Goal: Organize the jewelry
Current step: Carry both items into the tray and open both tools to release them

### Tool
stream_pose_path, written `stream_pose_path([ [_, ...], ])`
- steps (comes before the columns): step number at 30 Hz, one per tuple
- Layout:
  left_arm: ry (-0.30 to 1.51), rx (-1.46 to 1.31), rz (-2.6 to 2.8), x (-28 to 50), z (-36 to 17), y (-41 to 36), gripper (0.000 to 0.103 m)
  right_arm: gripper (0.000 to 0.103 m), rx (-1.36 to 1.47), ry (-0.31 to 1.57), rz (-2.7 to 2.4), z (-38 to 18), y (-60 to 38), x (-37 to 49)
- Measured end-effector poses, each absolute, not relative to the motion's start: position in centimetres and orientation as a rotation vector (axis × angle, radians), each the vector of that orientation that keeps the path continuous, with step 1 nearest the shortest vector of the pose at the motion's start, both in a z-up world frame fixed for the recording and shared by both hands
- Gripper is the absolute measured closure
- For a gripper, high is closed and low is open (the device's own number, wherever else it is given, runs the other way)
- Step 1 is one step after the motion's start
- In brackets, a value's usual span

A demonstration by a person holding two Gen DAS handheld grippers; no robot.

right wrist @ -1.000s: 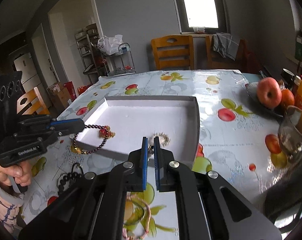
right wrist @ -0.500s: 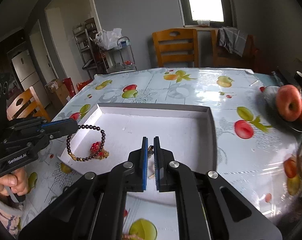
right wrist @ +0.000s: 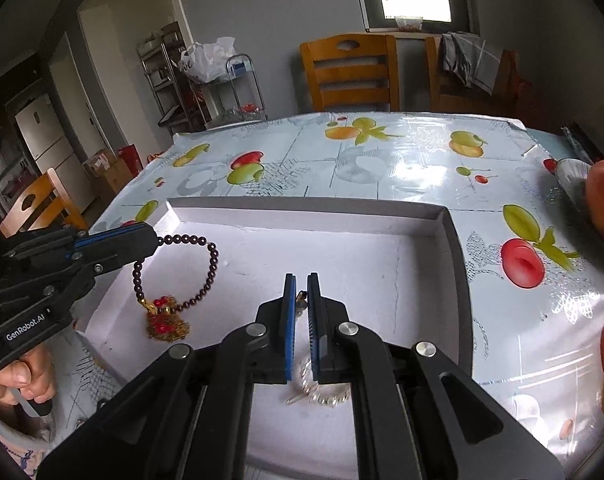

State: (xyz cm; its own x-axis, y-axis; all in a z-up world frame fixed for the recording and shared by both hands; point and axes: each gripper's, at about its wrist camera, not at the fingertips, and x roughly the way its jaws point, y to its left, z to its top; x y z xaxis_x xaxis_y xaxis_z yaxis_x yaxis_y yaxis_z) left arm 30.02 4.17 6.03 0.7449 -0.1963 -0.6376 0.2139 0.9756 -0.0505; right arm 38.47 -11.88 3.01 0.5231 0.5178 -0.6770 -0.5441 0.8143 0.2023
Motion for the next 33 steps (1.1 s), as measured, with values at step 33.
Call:
stream_pose_path([
  [33, 0.808, 0.094, -0.103, 32.8, 1.8, 5.7, 0.097, 0.097, -0.104, 0.856, 0.616, 0.7, -10.8, 40.5],
])
